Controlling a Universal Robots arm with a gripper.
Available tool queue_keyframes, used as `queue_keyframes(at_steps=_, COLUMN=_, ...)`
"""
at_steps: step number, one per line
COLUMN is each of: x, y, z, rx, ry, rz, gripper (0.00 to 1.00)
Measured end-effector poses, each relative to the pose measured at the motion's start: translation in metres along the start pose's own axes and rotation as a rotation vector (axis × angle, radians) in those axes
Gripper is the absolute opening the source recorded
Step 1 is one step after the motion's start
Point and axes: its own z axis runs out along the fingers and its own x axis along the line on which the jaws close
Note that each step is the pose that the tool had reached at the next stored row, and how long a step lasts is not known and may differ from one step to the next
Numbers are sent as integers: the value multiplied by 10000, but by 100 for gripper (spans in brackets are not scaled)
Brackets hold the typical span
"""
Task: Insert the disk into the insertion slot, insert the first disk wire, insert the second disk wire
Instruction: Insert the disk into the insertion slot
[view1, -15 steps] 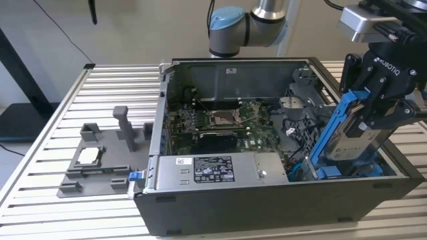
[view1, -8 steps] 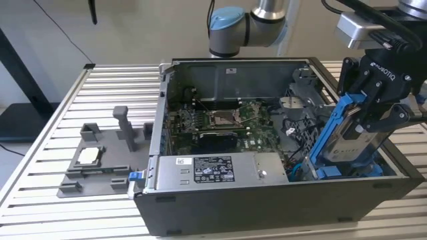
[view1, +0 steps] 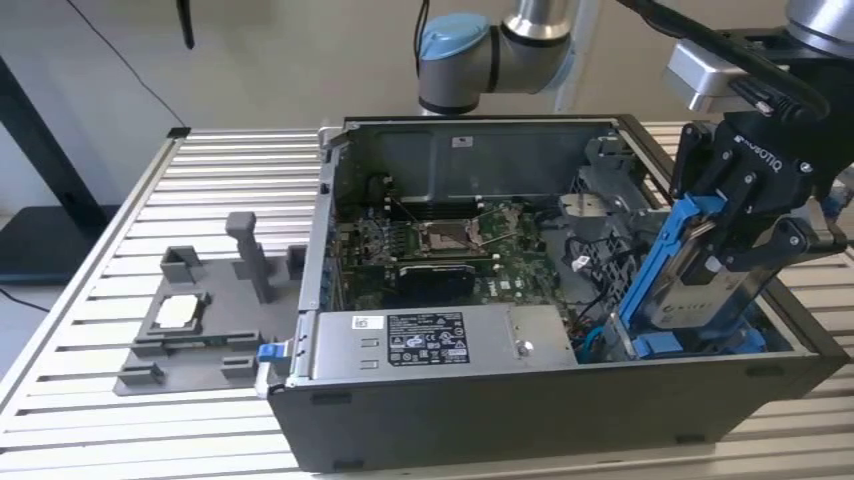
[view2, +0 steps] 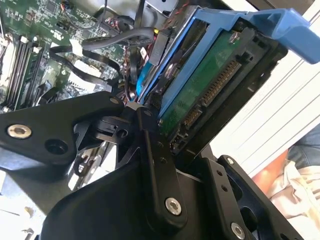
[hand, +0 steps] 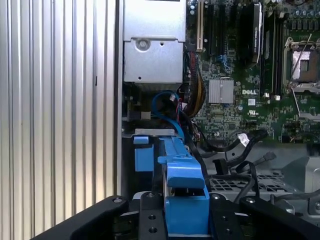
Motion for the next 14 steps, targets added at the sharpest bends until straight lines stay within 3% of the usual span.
queue_keyframes(at_steps=10, x=0, y=-1, z=11, rx=0, ry=-6, rz=-17, gripper=32)
queue_keyframes(at_steps=11, x=0, y=-1, z=11, rx=0, ry=-4, rz=-17, gripper=40)
queue_keyframes(at_steps=14, x=0, y=-1, z=10, rx=-1, ry=-1, rz=-17, gripper=46)
